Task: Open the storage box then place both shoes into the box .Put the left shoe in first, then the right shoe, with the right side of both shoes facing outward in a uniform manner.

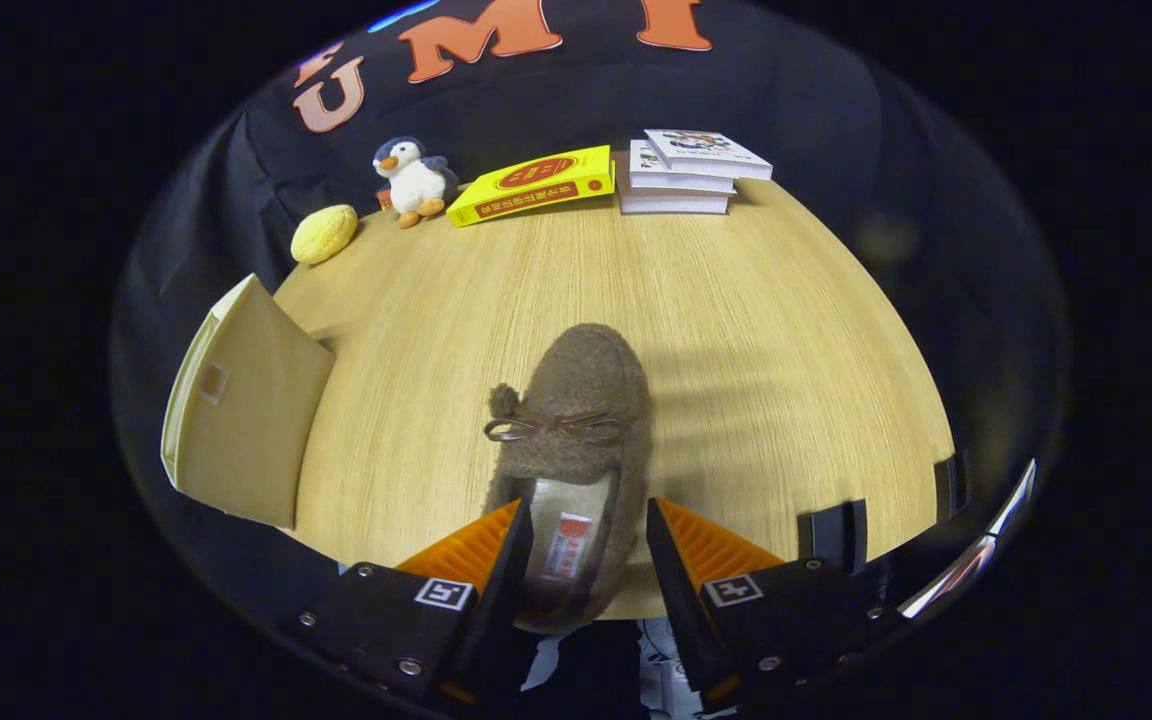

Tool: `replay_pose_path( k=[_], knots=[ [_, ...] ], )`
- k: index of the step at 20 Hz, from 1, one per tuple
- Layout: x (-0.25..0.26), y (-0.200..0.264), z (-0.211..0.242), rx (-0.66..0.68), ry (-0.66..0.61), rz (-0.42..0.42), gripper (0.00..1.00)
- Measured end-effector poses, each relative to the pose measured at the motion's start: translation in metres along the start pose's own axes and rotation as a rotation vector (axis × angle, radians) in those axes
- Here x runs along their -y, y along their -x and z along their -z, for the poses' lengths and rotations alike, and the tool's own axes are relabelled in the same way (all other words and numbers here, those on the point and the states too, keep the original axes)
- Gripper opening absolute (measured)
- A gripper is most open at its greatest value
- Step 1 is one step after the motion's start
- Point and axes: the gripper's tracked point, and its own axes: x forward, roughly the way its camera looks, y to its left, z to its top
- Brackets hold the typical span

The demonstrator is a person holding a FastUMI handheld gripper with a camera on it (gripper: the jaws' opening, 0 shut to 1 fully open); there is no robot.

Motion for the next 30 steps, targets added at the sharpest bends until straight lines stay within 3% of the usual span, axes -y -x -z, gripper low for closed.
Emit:
replay_pose_path(
  k=[6, 12, 16, 20, 30],
  knots=[
    [0.007, -0.033, -0.015, 0.077, -0.052, -0.016, 0.44],
    [0.015, -0.045, -0.008, 0.017, -0.087, 0.0, 0.11],
    [0.015, -0.032, -0.014, 0.011, -0.133, -0.019, 0.05],
    [-0.001, 0.001, -0.037, 0.043, -0.186, -0.031, 0.05],
    [-0.114, 0.073, -0.091, 0.074, -0.175, -0.094, 0.05]
  ],
)
